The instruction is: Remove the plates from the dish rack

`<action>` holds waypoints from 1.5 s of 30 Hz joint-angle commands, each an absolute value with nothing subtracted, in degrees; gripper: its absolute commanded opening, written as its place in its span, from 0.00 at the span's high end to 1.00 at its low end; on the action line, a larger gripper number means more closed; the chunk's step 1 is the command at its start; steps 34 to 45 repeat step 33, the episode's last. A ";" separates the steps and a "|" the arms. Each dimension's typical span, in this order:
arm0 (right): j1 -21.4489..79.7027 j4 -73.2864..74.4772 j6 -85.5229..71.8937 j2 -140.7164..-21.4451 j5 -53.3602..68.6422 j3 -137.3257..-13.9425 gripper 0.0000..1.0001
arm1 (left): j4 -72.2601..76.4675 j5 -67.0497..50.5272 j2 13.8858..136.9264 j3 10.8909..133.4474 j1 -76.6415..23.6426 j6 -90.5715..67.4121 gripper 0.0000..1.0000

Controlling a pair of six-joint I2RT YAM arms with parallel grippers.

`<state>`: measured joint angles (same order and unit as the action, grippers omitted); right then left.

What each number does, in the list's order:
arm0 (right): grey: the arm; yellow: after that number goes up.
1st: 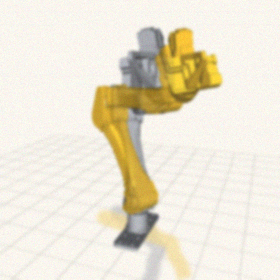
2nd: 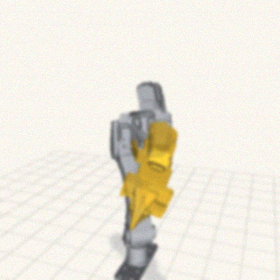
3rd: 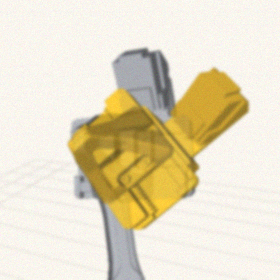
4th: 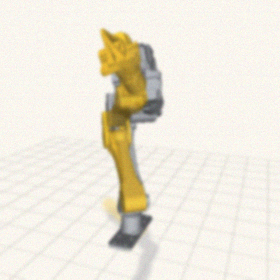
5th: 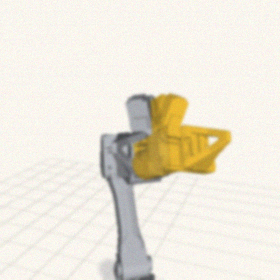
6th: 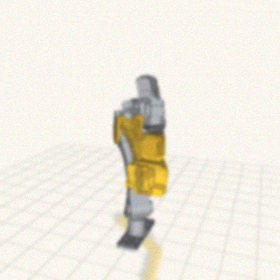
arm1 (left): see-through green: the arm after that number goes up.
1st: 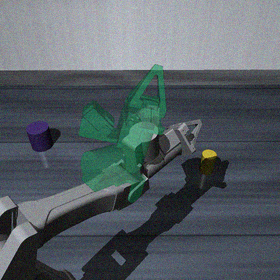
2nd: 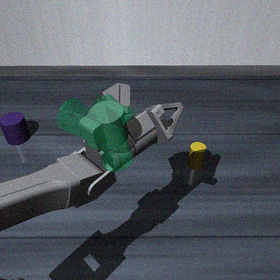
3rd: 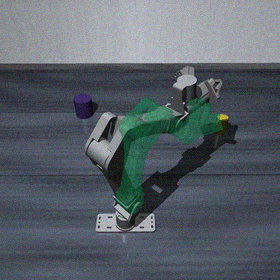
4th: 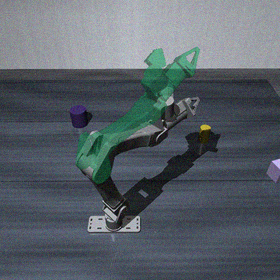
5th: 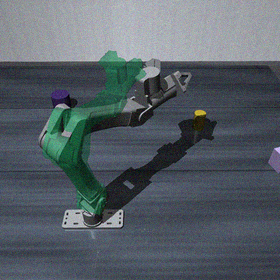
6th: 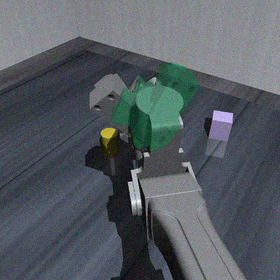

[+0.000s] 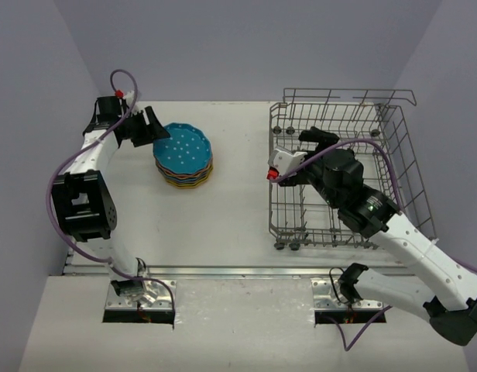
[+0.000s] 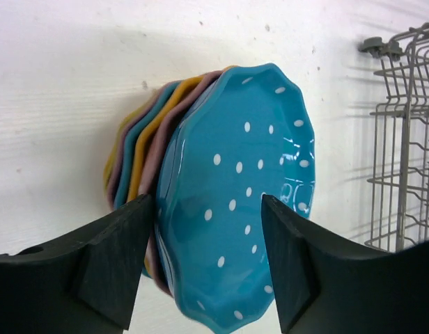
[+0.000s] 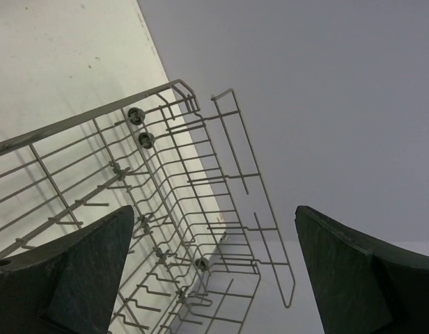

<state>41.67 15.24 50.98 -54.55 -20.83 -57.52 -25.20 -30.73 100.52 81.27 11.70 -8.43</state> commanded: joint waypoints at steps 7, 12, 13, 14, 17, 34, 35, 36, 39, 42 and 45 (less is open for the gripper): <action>32.94 24.89 29.40 -58.62 -14.72 -69.30 0.01 | -16.27 -13.57 79.03 77.27 14.06 5.19 0.00; 22.95 34.72 15.85 -63.31 -5.45 -72.75 0.01 | -24.37 -16.78 75.72 78.62 13.18 12.41 0.00; 20.98 35.75 13.34 -63.54 -3.42 -73.07 0.01 | -25.10 -16.46 75.11 77.96 12.75 12.65 0.00; 17.42 36.49 8.86 -64.71 -1.55 -73.60 0.01 | -25.43 -15.80 74.35 76.96 11.35 13.89 0.00; 8.57 37.18 -1.70 -67.00 4.94 -73.27 0.01 | -25.52 -10.01 70.56 71.24 7.13 16.08 0.00; 3.96 19.37 -4.08 -55.16 -0.73 -53.75 0.01 | -23.78 -10.32 58.65 58.00 3.08 12.37 0.00; 3.96 19.37 -4.08 -55.16 -0.73 -53.75 0.01 | -23.78 -10.32 58.65 58.00 3.08 12.37 0.00; 3.96 19.37 -4.08 -55.16 -0.73 -53.75 0.01 | -23.78 -10.32 58.65 58.00 3.08 12.37 0.00; 3.96 19.37 -4.08 -55.16 -0.73 -53.75 0.01 | -23.78 -10.32 58.65 58.00 3.08 12.37 0.00; 3.96 19.37 -4.08 -55.16 -0.73 -53.75 0.01 | -23.78 -10.32 58.65 58.00 3.08 12.37 0.00; 3.96 19.37 -4.08 -55.16 -0.73 -53.75 0.01 | -23.78 -10.32 58.65 58.00 3.08 12.37 0.00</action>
